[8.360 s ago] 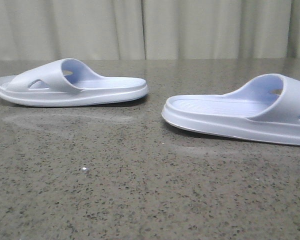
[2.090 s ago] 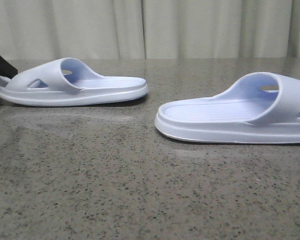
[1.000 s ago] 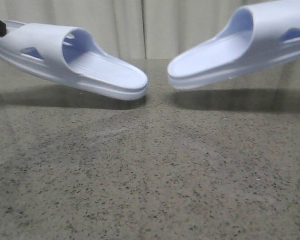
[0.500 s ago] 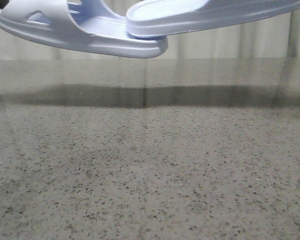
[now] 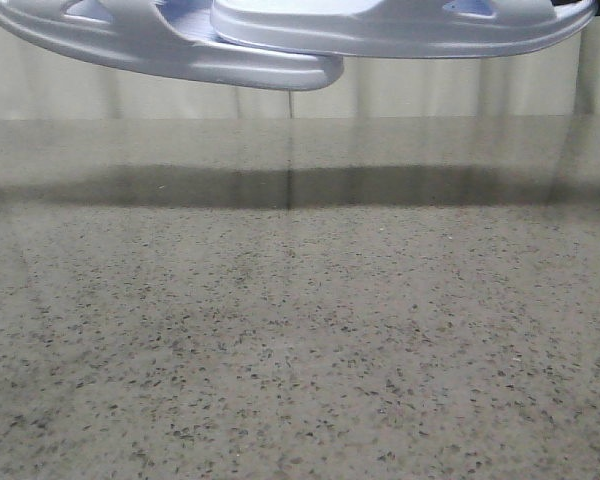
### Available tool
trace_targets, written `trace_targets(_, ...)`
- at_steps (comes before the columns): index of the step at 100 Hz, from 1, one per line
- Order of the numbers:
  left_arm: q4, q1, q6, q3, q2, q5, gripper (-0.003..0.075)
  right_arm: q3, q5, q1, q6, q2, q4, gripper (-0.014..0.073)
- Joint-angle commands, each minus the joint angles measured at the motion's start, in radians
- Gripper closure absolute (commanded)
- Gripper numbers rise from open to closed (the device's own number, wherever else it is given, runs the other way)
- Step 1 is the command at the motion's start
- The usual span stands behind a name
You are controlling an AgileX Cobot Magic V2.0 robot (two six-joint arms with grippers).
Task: Insert blue slippers together front up
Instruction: 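Slide the right gripper's slipper over the left gripper's slipper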
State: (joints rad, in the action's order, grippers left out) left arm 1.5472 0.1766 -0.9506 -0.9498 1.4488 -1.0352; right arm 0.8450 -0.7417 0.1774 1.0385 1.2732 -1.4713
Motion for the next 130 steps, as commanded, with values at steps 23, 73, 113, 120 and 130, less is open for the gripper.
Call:
trace_targets(23, 0.235, 0.004, -0.023, 0.038, 0.076, -0.136, 0.0705, 0.031, -0.031, -0.001, 0.062, -0.003, -0.088, 0.0696)
trace_targets(73, 0.31, 0.004, -0.049, 0.064, 0.149, -0.232, 0.0705, 0.031, 0.006, -0.001, 0.069, 0.0, -0.094, 0.0696)
trace_targets(113, 0.31, 0.004, -0.068, 0.064, 0.149, -0.232, 0.0705, 0.035, 0.014, -0.001, 0.069, 0.0, -0.098, 0.0692)
trace_targets(120, 0.31, 0.004, -0.07, 0.064, 0.149, -0.232, 0.0705, 0.037, 0.014, -0.003, 0.069, 0.0, -0.098, 0.0692)
trace_targets(130, 0.31, 0.004, -0.072, 0.064, 0.149, -0.232, 0.0705, 0.048, 0.024, -0.012, 0.069, 0.0, -0.098, 0.0692)
